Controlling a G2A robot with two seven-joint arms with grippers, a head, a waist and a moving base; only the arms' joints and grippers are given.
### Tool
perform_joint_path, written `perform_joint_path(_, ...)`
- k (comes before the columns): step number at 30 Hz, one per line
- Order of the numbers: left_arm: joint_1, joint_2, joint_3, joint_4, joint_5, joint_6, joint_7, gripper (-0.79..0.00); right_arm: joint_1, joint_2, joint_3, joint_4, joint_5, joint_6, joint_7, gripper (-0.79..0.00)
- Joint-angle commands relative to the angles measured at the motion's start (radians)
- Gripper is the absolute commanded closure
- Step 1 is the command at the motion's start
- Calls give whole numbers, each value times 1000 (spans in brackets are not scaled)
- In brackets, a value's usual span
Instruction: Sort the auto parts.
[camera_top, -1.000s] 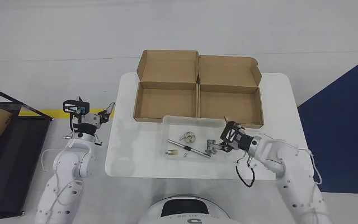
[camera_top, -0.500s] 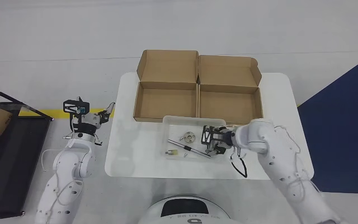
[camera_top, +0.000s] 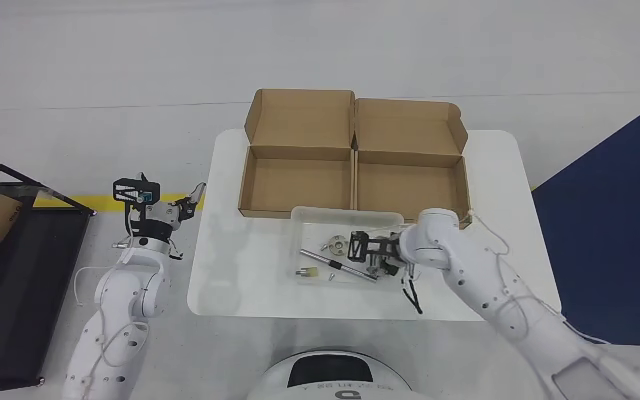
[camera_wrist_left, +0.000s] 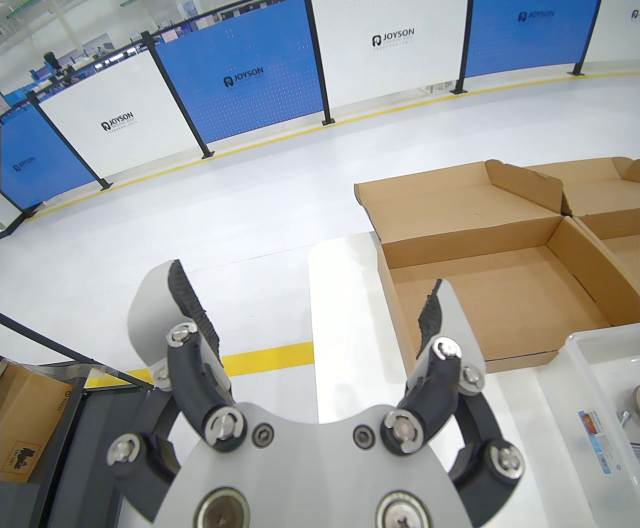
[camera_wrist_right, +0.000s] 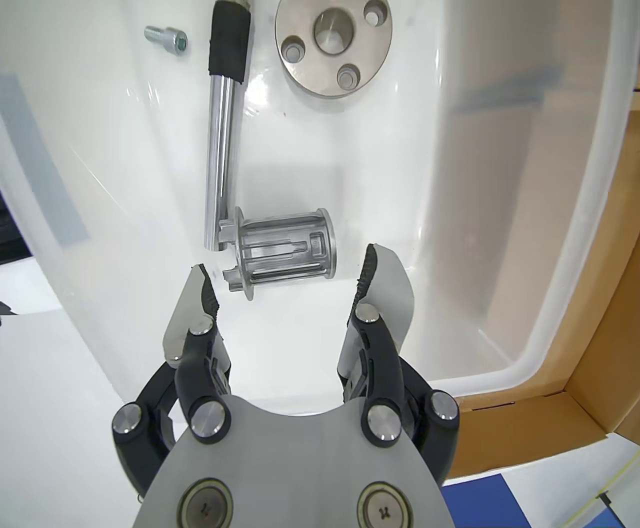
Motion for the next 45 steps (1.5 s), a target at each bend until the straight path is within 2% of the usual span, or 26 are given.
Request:
perform_joint_path(1,0,0,0,0,0,0,0,-785,28,1,-32,10,17,20,20,-785)
perform_joint_path(5,0,0,0,0,0,0,0,-785,67,2,-85,27,40,48,48,-782)
perform_joint_path(8,0,0,0,0,0,0,0,-785,94,-1,-124,43,52,63,63,-711)
perform_joint_path(13,0,0,0,0,0,0,0,-785,135,-13,-183,76,70,82,82,-671)
perform_joint_path(16,0,0,0,0,0,0,0,-785,156,-25,-213,99,77,92,92,-674)
perform_joint_path(19,0,0,0,0,0,0,0,-785,175,-38,-236,125,84,98,97,-637)
perform_joint_path(22,0,0,0,0,0,0,0,-785,192,-52,-254,151,88,103,98,-551)
perform_joint_path(25,0,0,0,0,0,0,0,-785,205,-64,-267,171,91,104,95,-376)
perform_joint_path(27,0,0,0,0,0,0,0,-785,211,-69,-272,179,94,101,89,-292)
perform_joint_path(29,0,0,0,0,0,0,0,-785,216,-71,-272,182,97,94,82,-123)
perform_joint_path(30,0,0,0,0,0,0,0,-785,217,-71,-269,181,101,87,76,0)
perform_joint_path(35,0,0,0,0,0,0,0,-785,205,-49,-217,144,126,36,25,0)
perform_joint_path(39,0,0,0,0,0,0,0,-785,156,-4,-119,69,151,-18,-55,0)
perform_joint_path(41,0,0,0,0,0,0,0,-785,115,23,-45,24,176,-60,-137,0)
perform_joint_path(45,0,0,0,0,0,0,0,-785,16,82,138,-26,225,-208,-343,0)
